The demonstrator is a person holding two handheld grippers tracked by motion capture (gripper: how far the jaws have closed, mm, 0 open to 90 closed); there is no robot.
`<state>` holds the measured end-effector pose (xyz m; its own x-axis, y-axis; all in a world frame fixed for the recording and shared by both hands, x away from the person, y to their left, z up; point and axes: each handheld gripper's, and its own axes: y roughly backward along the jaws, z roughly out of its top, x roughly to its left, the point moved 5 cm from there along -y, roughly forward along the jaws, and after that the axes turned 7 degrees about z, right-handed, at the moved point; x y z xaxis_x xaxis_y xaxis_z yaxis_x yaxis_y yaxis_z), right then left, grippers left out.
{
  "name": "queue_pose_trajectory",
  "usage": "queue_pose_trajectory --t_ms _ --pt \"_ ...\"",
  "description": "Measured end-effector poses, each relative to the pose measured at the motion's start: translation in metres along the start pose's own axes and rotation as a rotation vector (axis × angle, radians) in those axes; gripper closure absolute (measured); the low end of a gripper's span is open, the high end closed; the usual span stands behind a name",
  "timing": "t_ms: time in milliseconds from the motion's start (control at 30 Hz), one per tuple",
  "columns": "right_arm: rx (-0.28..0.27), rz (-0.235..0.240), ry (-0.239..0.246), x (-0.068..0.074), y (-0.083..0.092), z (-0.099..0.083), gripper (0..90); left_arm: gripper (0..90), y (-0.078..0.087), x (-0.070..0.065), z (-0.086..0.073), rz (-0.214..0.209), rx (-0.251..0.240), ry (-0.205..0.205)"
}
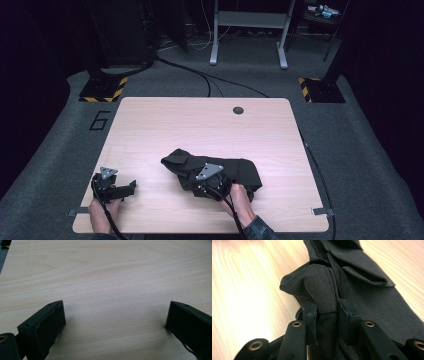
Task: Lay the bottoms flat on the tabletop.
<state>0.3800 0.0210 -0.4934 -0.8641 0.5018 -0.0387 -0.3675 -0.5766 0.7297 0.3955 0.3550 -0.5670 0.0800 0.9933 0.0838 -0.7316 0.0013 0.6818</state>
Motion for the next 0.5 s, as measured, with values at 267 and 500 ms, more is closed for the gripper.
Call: queue_pose_trajectory --t_ms 267,500 --pt "-0.081 -0.046 -0.027 -0.011 0.025 0.007 71.1 2.2 0.0 0.0 0.0 0.0 0.002 0.001" --pt "-0.141 -0.108 -0.026 -0.026 0.05 0.008 71.3 2.2 0.0 0.0 0.0 -0.001 0.0 0.001"
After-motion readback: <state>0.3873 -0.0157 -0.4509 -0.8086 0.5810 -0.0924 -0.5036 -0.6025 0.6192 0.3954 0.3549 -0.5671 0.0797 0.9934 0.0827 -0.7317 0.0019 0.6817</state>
